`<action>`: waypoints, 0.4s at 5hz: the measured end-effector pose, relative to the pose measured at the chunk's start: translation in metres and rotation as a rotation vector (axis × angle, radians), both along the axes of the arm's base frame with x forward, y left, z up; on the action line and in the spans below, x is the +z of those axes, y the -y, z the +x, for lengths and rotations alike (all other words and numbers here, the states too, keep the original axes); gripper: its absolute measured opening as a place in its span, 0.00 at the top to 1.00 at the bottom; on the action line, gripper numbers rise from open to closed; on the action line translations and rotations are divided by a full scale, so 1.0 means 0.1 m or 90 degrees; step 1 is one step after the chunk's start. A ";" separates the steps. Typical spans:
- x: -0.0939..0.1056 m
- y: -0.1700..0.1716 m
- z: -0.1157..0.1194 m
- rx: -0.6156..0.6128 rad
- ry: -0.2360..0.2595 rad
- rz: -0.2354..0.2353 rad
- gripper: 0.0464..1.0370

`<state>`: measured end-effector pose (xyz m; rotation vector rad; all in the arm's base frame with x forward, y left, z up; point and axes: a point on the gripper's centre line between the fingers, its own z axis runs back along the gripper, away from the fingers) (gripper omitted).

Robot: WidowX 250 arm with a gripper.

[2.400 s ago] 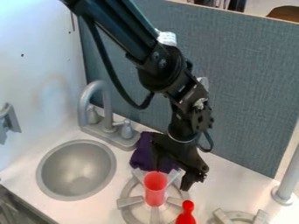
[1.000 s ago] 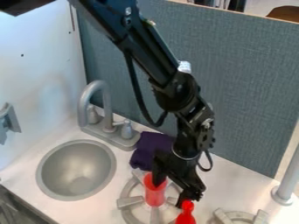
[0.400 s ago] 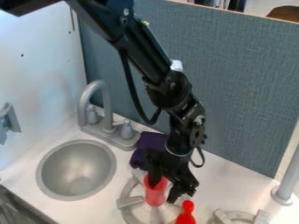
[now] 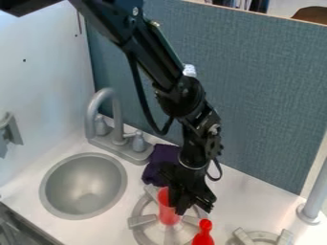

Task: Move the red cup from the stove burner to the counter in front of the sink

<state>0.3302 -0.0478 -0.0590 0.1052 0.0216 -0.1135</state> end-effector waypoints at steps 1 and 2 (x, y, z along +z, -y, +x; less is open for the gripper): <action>0.04 -0.01 -0.06 0.006 0.003 0.002 0.96; 0.28 -0.02 -0.09 0.007 0.038 -0.006 0.97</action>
